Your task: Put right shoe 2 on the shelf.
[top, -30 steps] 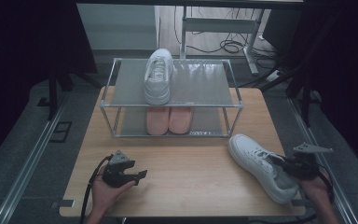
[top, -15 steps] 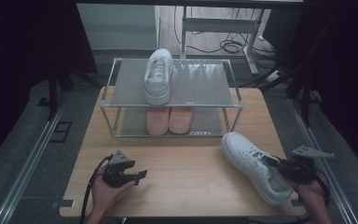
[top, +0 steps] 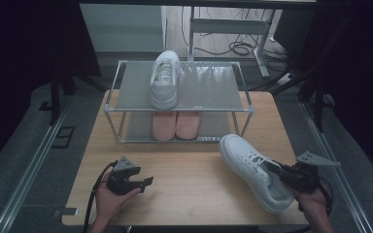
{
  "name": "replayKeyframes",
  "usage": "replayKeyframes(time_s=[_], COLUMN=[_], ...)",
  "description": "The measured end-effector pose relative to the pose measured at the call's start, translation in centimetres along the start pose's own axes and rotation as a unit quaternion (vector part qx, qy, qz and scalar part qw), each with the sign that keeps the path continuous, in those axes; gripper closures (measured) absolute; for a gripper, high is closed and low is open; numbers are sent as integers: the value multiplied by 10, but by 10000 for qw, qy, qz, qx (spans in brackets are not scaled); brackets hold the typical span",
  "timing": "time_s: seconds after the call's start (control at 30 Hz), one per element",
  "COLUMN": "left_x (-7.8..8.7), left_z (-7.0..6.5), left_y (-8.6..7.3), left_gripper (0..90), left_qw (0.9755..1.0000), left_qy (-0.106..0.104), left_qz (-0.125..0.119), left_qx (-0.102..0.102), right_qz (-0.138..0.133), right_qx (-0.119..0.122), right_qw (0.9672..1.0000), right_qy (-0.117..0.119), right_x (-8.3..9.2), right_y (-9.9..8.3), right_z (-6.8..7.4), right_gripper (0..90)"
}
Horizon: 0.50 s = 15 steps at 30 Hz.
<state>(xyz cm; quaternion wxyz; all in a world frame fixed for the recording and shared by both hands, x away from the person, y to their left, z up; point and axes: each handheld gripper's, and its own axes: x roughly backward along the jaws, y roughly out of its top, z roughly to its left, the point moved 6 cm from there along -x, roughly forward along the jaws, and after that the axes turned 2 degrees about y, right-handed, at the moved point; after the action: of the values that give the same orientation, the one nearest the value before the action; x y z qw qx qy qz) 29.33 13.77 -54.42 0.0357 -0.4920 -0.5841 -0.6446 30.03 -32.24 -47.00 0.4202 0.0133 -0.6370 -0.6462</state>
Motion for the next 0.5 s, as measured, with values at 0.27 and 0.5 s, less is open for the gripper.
replayKeyframes(time_s=[0.27,0.5], left_x=[0,1], left_z=[0,2], left_y=[0,0], left_gripper=[335,335], left_qw=[10000,10000], left_qy=[-5,8], left_qz=[9,-7], left_qx=[-7,-3], right_qz=[-201,-275], right_qx=[-34,4], right_qw=[9996,9990], right_qy=[215,349], right_x=[-11,-23], right_y=[9,16], right_z=[21,35], right_gripper=[808,807])
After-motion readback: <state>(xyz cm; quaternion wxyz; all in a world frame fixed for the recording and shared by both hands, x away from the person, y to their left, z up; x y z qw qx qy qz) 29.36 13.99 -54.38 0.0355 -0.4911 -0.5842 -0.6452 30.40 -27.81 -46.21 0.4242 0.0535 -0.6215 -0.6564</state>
